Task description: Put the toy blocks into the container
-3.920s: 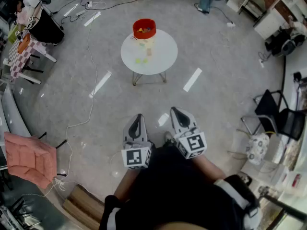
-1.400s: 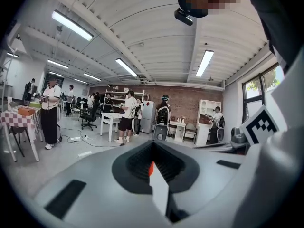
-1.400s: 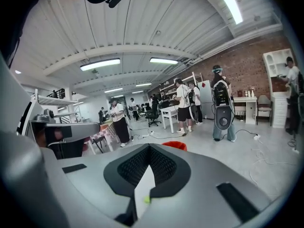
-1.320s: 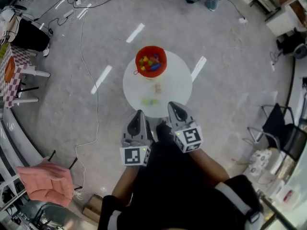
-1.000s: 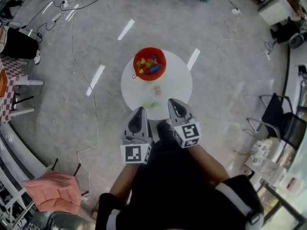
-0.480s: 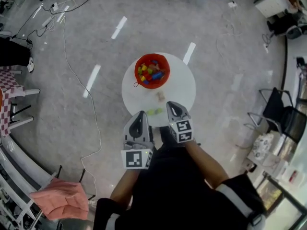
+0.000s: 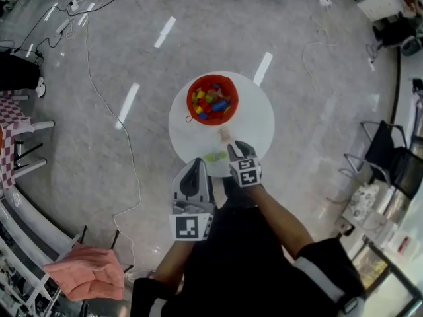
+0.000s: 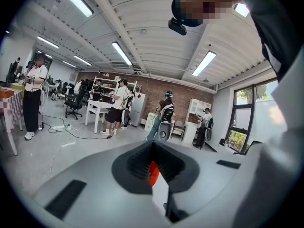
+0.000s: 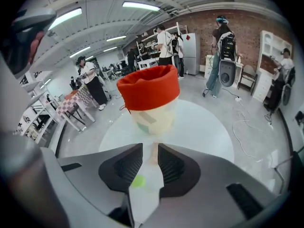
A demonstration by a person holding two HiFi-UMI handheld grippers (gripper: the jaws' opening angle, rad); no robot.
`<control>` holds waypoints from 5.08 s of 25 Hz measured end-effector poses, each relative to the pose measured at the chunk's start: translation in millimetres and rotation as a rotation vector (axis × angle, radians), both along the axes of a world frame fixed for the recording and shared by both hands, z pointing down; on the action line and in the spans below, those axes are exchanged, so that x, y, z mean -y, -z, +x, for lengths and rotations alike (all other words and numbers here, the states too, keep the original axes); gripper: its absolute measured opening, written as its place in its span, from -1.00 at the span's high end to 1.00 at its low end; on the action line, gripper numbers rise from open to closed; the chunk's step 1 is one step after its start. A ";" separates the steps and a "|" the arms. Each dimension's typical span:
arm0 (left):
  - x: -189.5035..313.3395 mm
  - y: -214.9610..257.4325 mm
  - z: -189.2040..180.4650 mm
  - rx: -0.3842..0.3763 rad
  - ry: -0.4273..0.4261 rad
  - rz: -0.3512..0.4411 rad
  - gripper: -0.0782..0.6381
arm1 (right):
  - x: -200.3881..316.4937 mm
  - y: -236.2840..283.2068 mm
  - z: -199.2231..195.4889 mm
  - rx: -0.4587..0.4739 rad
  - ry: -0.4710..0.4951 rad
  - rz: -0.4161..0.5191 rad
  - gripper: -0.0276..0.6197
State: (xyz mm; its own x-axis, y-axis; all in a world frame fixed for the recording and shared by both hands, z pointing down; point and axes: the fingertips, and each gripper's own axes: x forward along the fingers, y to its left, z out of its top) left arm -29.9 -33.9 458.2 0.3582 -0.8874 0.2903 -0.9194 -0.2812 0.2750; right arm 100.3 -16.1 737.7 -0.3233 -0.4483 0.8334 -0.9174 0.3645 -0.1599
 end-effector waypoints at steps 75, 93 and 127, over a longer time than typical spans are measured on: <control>-20.8 32.7 -15.9 -0.019 0.026 0.103 0.82 | 86.7 107.6 -35.0 0.044 0.140 0.218 0.55; -22.7 24.2 -16.5 -0.020 0.022 0.079 0.82 | 127.8 63.1 -50.3 -0.040 0.111 0.060 0.54; -24.1 7.5 -13.9 -0.042 0.004 0.045 0.82 | -37.0 -12.7 -24.2 -0.056 0.204 -0.094 0.75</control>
State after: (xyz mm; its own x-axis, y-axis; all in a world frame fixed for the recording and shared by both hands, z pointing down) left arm -43.9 -9.8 450.8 0.3658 -0.9005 0.2351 -0.9085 -0.2906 0.3003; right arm 76.1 20.9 750.4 -0.3513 -0.2982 0.8875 -0.8346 0.5294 -0.1524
